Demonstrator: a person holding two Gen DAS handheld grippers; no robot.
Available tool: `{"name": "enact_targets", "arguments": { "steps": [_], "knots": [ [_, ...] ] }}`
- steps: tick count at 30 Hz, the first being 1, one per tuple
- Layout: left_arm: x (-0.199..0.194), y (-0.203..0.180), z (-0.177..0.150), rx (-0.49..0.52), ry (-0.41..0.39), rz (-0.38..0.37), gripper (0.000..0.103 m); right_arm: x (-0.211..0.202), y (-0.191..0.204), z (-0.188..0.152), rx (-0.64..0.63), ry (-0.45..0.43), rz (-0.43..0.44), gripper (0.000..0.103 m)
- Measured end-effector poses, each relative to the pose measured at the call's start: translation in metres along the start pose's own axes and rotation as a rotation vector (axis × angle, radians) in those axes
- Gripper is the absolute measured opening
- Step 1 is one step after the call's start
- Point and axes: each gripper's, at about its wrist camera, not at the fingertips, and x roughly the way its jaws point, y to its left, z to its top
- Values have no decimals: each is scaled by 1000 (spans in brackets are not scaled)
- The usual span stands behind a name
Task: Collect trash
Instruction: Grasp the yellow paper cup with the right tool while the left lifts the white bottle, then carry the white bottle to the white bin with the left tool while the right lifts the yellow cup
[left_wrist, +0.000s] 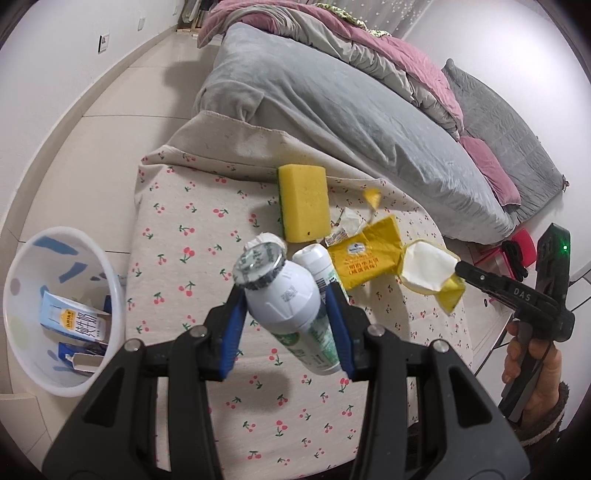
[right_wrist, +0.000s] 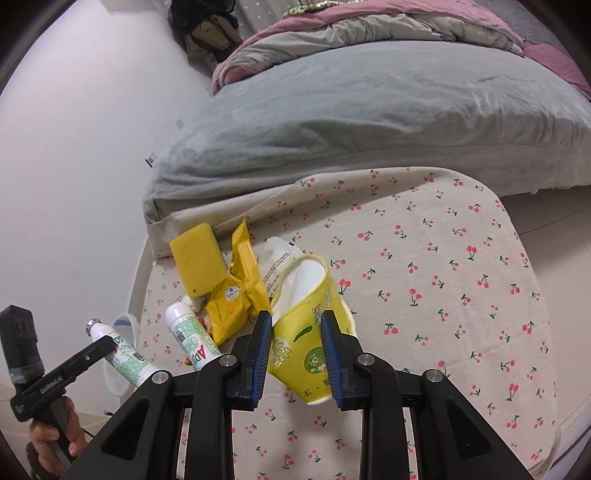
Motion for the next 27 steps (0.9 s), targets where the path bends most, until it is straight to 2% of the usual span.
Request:
{"name": "enact_targets", "arguments": {
  "steps": [4,5,6,13,14,16,18,20,23,27],
  "knots": [
    [-2,-1,0,10,-8,2,45,-12,2,-2,-14,-30,-20,27],
    [-3,-1,0,12,-8,2,45,-15,2,-2,-19,-35,-37,11],
    [-3,-1,-1,13,-8,2,45,-17,2,-2,-27,-41,-51,5],
    [-3,0,-1,15,-11,9,45,-14,-12,-3,20,-20,-39,6],
    [-4,0,-2,15,-12,10,45,-11,-15,-4,35,-7,-33,10],
    [-4,2,-3,15,-12,15,45,-4,-18,-7,56,32,-33,25],
    [-4,4,-4,14,-8,16,45,3,-20,-10,69,71,-30,51],
    [-4,5,-5,13,-4,20,45,7,-19,-15,78,96,-14,61],
    [-4,6,-6,16,2,24,45,14,-11,-22,48,141,13,61],
    [-3,6,-8,23,9,28,45,24,8,-37,-49,188,-15,61]
  ]
}}
